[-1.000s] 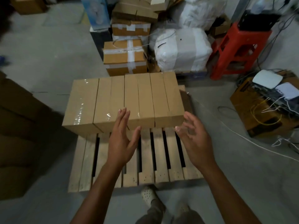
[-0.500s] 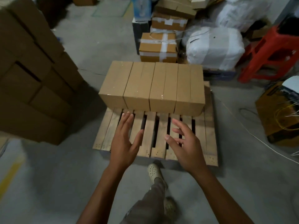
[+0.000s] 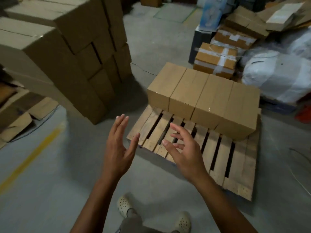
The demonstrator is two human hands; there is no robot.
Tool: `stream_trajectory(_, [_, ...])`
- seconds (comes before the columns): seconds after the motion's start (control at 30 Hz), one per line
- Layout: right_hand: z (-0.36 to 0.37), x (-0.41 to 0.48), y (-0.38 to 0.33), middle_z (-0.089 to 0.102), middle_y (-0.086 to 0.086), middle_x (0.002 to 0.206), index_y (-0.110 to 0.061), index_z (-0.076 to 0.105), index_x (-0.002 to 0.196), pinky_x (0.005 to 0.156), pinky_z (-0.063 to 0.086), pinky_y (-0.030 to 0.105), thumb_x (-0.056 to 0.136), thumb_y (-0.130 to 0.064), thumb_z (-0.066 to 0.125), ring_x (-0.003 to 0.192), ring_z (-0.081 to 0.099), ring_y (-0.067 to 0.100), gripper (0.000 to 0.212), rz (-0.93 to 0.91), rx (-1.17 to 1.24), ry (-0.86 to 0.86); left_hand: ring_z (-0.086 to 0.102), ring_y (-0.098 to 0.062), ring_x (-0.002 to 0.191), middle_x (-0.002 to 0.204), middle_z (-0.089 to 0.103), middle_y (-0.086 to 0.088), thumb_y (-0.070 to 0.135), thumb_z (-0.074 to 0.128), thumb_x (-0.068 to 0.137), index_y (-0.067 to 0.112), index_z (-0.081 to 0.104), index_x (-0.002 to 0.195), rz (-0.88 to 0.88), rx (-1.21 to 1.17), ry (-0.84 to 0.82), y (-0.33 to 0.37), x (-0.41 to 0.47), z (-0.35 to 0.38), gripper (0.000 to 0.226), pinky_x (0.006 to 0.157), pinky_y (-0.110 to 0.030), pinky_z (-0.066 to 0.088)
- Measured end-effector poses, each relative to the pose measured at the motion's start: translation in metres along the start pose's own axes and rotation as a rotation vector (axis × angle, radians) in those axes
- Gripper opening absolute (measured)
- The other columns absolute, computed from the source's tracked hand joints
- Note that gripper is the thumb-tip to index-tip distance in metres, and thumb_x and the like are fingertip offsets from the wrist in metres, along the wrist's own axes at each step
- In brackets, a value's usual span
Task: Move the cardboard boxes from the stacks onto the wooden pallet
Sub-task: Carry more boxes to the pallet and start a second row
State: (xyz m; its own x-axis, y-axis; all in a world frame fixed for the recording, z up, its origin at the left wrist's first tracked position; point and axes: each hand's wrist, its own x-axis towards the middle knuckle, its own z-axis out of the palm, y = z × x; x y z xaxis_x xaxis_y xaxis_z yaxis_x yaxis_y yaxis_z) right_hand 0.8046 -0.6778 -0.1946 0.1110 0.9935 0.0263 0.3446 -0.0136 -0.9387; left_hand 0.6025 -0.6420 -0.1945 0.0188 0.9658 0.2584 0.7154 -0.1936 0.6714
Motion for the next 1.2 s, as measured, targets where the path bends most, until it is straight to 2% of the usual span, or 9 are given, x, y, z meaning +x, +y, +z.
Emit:
stream_trajectory(0.17, [0.091,0.045,-0.046,0.051,-0.024,0.134,-0.044,0.045,0.138,0.089,0.048,0.010,0.092,-0.045,0.067,0.121,0.051,-0.010,0.051,-0.062,0.059,-0.057,0.025,-0.011,0.149,0.159,0.038,-0.004,0.044,0.055,0.098,0.017,0.043,0.150,-0.015,0.022,0.085,-0.073,0.037,-0.076,0.060,0.116,-0.035,0.027])
stream_trajectory(0.27, [0.148,0.077,-0.076,0.056,-0.016,0.137,-0.037,0.049,0.140,0.089,0.051,0.012,0.091,-0.045,0.068,0.121,0.054,-0.006,0.053,-0.089,0.118,-0.041,0.024,-0.010,0.149,0.159,0.037,-0.002,0.042,0.057,0.096,0.018,0.043,0.150,-0.013,0.056,0.129,-0.113,0.067,-0.124,0.061,0.115,-0.030,0.025])
stream_trajectory(0.37, [0.202,0.107,-0.104,0.056,-0.012,0.140,-0.030,0.050,0.142,0.085,0.048,0.007,0.092,-0.038,0.067,0.120,0.055,-0.005,0.053,-0.136,0.136,-0.063,0.026,-0.012,0.149,0.159,0.037,-0.004,0.037,0.062,0.096,0.016,0.043,0.150,0.012,0.095,0.165,-0.151,0.100,-0.165,0.060,0.113,-0.028,0.025])
stream_trajectory(0.57, [0.276,0.158,-0.159,0.052,-0.016,0.144,-0.030,0.048,0.146,0.086,0.049,0.008,0.084,-0.054,0.062,0.122,0.053,-0.006,0.067,-0.208,0.170,-0.118,0.023,-0.009,0.150,0.159,0.036,-0.002,0.037,0.061,0.096,0.017,0.044,0.150,0.071,0.121,0.182,-0.201,0.160,-0.229,0.060,0.116,-0.029,0.026])
stream_trajectory(0.63, [0.291,0.181,-0.174,0.052,-0.015,0.144,-0.030,0.048,0.146,0.086,0.050,0.010,0.083,-0.055,0.061,0.122,0.054,-0.005,0.068,-0.234,0.177,-0.125,0.024,-0.013,0.150,0.160,0.035,-0.003,0.037,0.061,0.096,0.017,0.043,0.150,0.087,0.144,0.189,-0.214,0.183,-0.243,0.060,0.115,-0.029,0.027])
stream_trajectory(0.73, [0.311,0.221,-0.194,0.052,-0.014,0.144,-0.032,0.047,0.145,0.085,0.050,0.008,0.082,-0.057,0.059,0.122,0.055,-0.001,0.069,-0.266,0.173,-0.133,0.022,-0.011,0.150,0.161,0.032,-0.002,0.038,0.060,0.097,0.018,0.040,0.151,0.074,0.184,0.221,-0.233,0.224,-0.261,0.061,0.110,-0.021,0.023])
stream_trajectory(0.87, [0.338,0.289,-0.214,0.051,-0.013,0.145,-0.032,0.046,0.145,0.081,0.050,0.008,0.084,-0.055,0.059,0.123,0.055,0.003,0.066,-0.307,0.153,-0.128,0.020,-0.010,0.148,0.162,0.030,-0.004,0.038,0.059,0.097,0.018,0.038,0.152,0.057,0.195,0.276,-0.259,0.289,-0.278,0.062,0.111,-0.029,0.025])
stream_trajectory(1.0, [0.368,0.368,-0.227,0.050,-0.012,0.145,-0.033,0.046,0.143,0.078,0.049,0.008,0.093,-0.043,0.063,0.123,0.055,0.005,0.053,-0.340,0.139,-0.114,0.021,-0.003,0.140,0.160,0.032,-0.006,0.033,0.060,0.097,0.015,0.040,0.151,0.048,0.194,0.331,-0.284,0.358,-0.285,0.061,0.109,-0.025,0.023])
stream_trajectory(1.2, [0.414,0.486,-0.244,0.051,-0.006,0.147,-0.027,0.046,0.146,0.073,0.044,0.009,0.096,-0.040,0.063,0.122,0.056,0.008,0.054,-0.320,0.077,-0.148,0.033,-0.025,0.145,0.159,0.034,-0.009,0.033,0.061,0.098,0.014,0.041,0.150,-0.093,0.206,0.352,-0.331,0.454,-0.285,0.059,0.108,-0.032,0.027])
